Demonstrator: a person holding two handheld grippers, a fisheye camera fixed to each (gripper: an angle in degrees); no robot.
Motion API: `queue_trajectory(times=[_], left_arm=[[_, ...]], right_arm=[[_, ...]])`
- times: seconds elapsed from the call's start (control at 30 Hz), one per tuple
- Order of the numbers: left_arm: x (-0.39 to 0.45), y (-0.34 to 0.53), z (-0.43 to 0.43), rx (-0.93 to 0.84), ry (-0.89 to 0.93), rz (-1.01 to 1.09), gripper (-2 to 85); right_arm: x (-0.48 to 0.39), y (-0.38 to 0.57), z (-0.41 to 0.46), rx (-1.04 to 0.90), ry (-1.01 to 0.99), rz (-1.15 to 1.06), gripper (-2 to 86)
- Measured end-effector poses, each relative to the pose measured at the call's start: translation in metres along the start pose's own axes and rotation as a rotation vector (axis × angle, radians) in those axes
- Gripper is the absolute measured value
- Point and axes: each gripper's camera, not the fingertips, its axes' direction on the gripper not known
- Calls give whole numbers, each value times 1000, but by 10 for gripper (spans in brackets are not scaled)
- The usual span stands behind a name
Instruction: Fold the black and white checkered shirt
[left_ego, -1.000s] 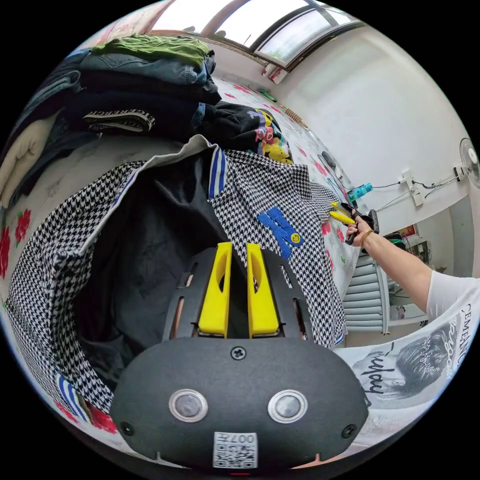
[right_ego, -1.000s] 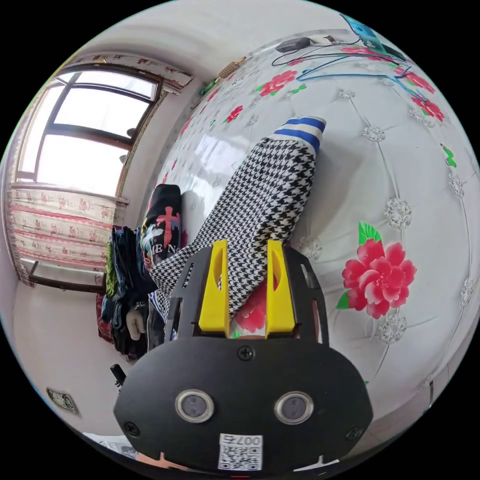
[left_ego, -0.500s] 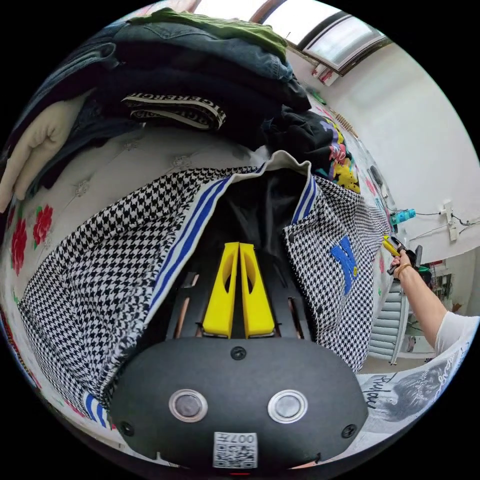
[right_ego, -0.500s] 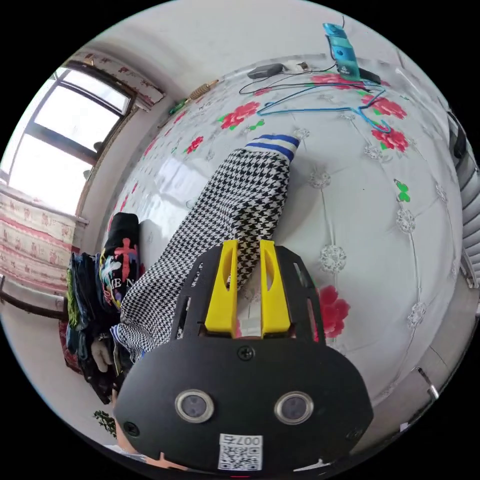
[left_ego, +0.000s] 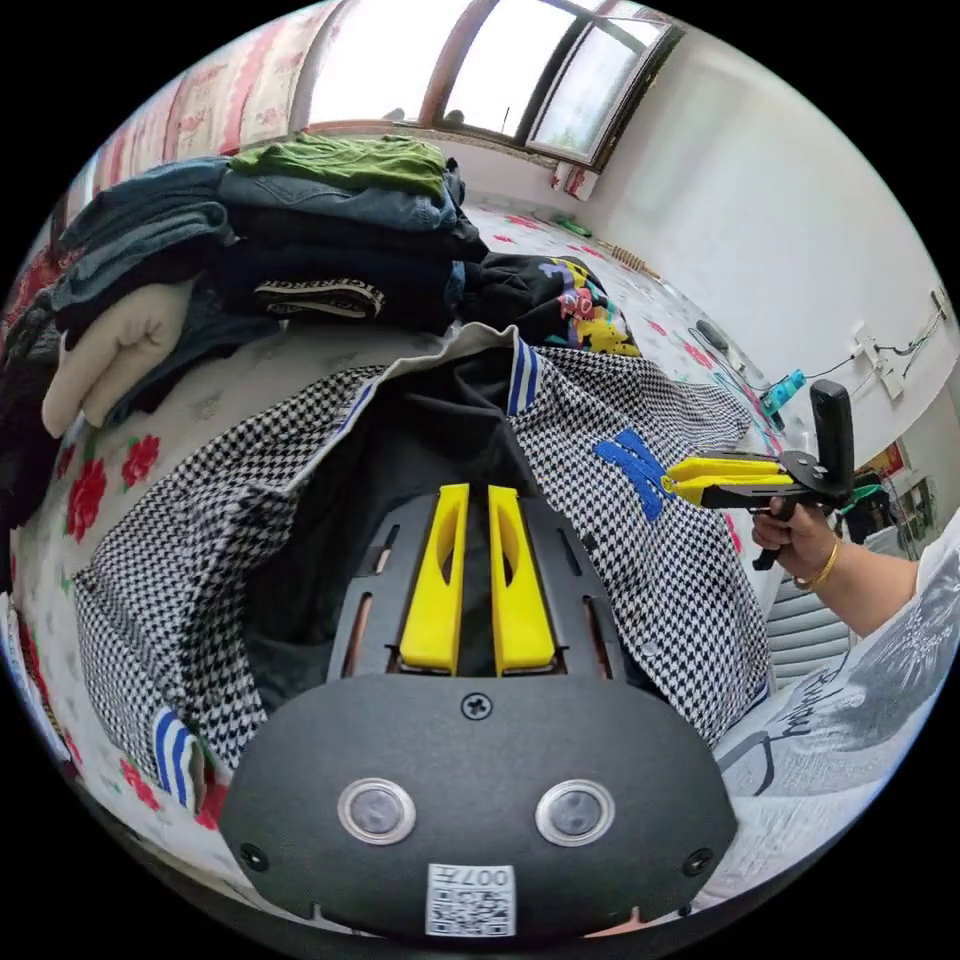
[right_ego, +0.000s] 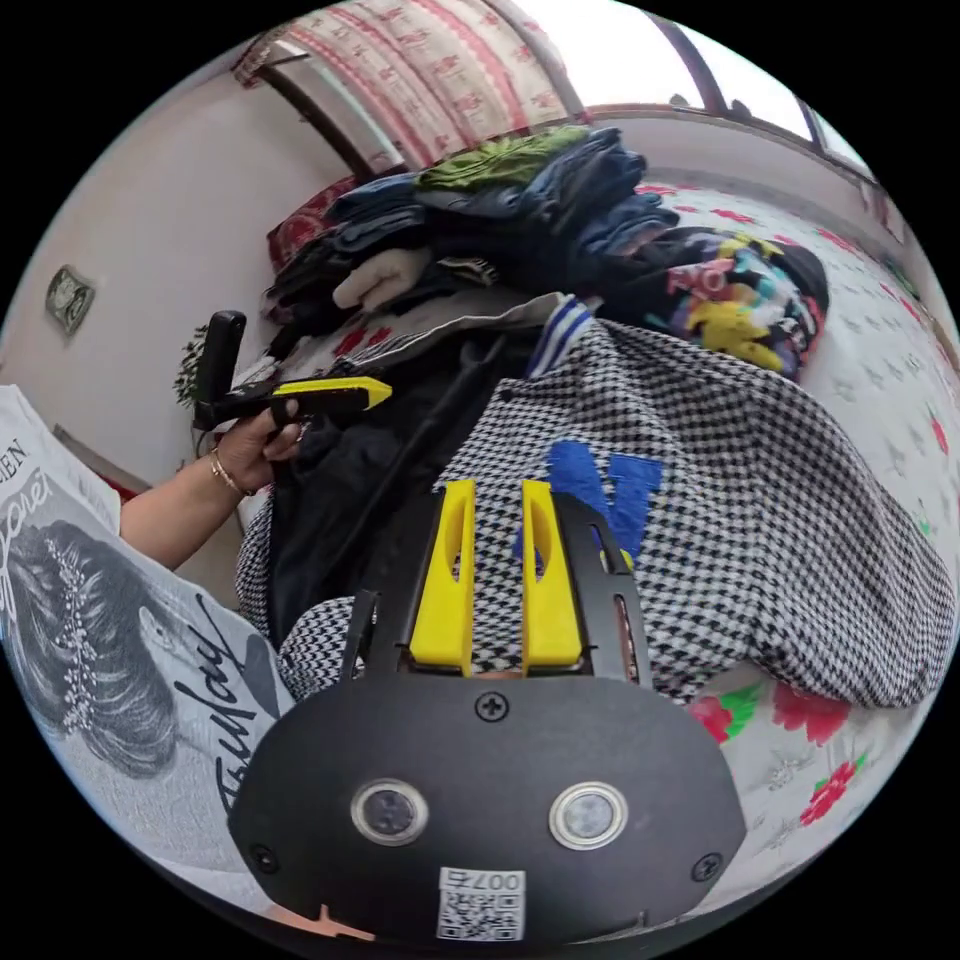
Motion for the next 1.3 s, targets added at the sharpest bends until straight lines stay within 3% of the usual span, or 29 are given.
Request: queue_trajectory(times=[0.1, 0.23, 0.33, 0.47, 0.63, 0.8, 0.97, 1.2, 1.3], left_arm=[[-21, 33, -67, 92, -310, -90, 75], [-61, 40, -89, 35, -377, -165, 127], [-80, 27, -65, -68, -301, -124, 116], [-91, 10, -21, -273, -189, -48, 12], [-98, -7, -103, -133, 19, -122, -4], [-122, -31, -166, 26, 431, -325, -6], [-101, -58, -175, 1, 396, -276, -5], [-105, -63, -185, 23, 412, -336, -6], [-104, -72, -191, 44, 387, -350, -5]], right_arm=[[-38, 6, 25, -41, -167, -106, 52], [-83, 18, 64, -151, -402, -201, 59], [-121, 33, 85, -222, -477, -302, 68], [-152, 56, 104, -333, -513, -388, 79], [-147, 91, 90, -356, -496, -414, 97], [-138, 106, 81, -310, -493, -474, 120], [-120, 113, 111, -383, -436, -383, 116], [-116, 107, 140, -566, -670, -407, 31], [-107, 103, 100, -475, -790, -434, 9]])
